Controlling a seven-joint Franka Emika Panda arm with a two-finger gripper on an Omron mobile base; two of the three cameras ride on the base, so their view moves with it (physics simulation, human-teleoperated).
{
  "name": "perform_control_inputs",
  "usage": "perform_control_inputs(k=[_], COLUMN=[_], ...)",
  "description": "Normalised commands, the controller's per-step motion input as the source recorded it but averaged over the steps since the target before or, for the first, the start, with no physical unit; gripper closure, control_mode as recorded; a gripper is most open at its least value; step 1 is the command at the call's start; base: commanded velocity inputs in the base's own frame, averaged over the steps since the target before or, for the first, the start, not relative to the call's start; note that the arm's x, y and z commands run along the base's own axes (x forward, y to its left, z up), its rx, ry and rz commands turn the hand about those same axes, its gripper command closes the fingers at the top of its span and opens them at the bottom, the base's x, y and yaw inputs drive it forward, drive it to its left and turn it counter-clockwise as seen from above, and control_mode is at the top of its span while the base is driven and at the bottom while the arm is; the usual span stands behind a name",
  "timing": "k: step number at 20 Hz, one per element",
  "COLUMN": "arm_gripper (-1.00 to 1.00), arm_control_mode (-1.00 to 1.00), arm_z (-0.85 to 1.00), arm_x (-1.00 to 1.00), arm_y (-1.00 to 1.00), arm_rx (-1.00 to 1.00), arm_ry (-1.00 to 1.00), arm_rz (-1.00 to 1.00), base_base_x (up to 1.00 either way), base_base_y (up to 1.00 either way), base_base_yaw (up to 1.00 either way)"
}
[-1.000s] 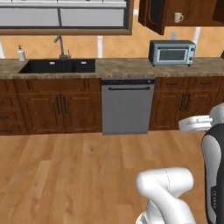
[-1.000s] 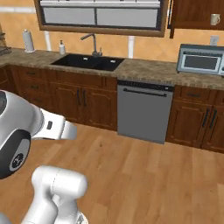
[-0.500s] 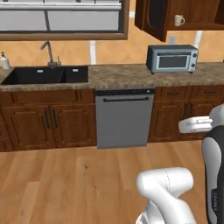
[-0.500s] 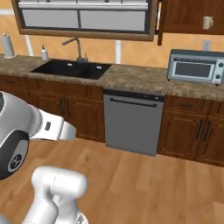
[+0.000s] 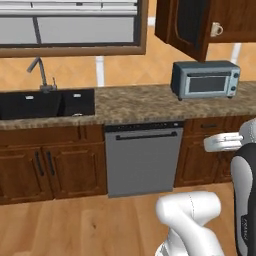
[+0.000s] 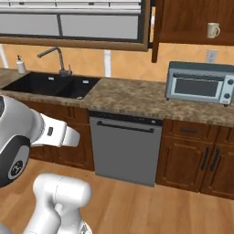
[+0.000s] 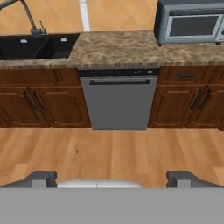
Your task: Gather all objects into one cabinet and sort the glasses and bowls to opposite sides.
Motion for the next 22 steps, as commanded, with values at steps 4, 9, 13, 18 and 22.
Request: perform_control_inputs(k=[4,9,13,18,22], arm_gripper=[-1.0,-1.0,-1.0,-1.0,-1.0], arm_control_mode=[1.0,1.0,1.0,1.0,1.0], arm_z=[0.0,0.0,0.0,0.0,0.0], arm_x=[0.0,0.0,0.0,0.0,0.0], arm_y=[0.0,0.0,0.0,0.0,0.0], arm_rx=[0.0,0.0,0.0,0.0,0.0], arm_ry=[0.0,0.0,0.0,0.0,0.0], arm_rz=[0.0,0.0,0.0,0.0,0.0], base_base_x=[1.0,0.48,0.3,0.35,0.75], base_base_y=[-0.03,0.0,-0.21,-0.97,-1.0], base_base_yaw=[-0.11,-0.04,-0.05,0.0,0.0])
